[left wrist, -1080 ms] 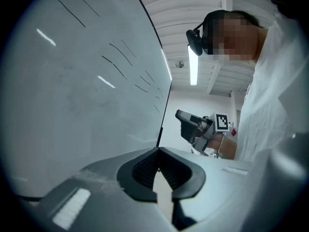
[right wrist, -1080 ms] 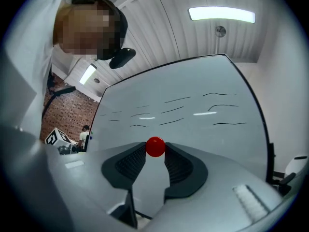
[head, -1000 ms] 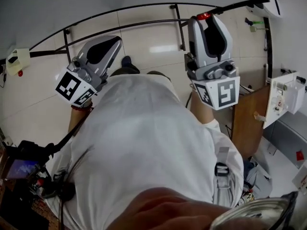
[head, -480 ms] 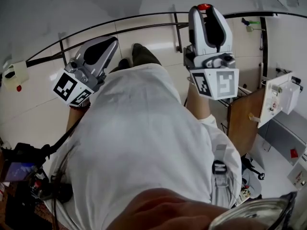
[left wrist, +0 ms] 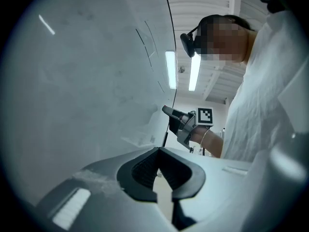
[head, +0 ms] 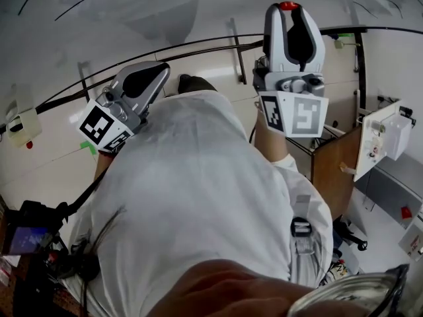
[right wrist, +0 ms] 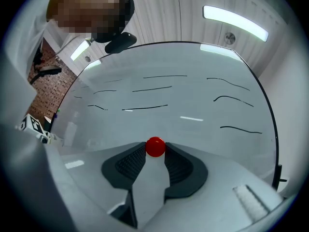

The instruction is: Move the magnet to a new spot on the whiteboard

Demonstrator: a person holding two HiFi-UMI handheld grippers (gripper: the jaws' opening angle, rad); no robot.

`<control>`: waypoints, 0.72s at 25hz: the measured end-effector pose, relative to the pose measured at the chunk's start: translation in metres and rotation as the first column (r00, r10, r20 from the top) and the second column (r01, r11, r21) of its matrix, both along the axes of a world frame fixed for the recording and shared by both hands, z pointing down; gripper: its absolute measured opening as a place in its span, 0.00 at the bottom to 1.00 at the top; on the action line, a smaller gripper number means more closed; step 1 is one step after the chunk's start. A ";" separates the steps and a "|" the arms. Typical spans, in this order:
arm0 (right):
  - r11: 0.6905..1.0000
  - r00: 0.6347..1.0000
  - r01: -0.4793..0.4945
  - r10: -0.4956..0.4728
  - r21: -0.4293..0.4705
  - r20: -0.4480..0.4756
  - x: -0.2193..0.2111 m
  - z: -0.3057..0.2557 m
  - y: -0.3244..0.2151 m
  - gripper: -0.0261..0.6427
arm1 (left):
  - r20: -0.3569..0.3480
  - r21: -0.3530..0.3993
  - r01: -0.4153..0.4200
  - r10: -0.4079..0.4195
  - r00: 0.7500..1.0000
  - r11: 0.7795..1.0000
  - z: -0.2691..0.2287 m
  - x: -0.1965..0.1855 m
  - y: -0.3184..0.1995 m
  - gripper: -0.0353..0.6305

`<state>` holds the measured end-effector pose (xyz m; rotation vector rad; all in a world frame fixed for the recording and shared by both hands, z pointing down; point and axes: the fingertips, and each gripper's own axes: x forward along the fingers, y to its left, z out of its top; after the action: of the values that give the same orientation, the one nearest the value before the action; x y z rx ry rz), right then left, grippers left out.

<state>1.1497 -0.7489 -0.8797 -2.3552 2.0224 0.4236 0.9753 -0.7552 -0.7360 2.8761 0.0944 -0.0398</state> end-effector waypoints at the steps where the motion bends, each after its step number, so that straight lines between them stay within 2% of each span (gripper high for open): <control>1: 1.000 1.000 -0.004 0.004 0.001 -0.004 0.002 -0.002 0.000 0.23 | 0.003 -0.001 -0.011 0.011 1.000 1.000 -0.001 0.003 0.001 0.05; 8: 1.000 1.000 -0.018 0.018 0.002 -0.016 0.006 0.002 -0.006 0.23 | 0.024 -0.016 -0.023 0.024 0.999 1.000 0.007 0.010 -0.005 0.05; 12: 0.999 0.998 -0.047 0.047 0.001 -0.040 0.001 0.000 -0.003 0.23 | 0.039 0.021 -0.041 0.040 0.998 0.999 0.003 0.015 0.004 0.05; 18: 0.997 0.997 -0.074 0.074 0.016 -0.026 0.008 0.000 -0.007 0.23 | 0.080 0.017 -0.045 0.044 0.996 0.999 0.012 0.016 0.001 0.05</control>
<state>1.1577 -0.7554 -0.8798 -2.4347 1.9403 0.4730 0.9909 -0.7546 -0.7236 2.8885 0.1443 0.0847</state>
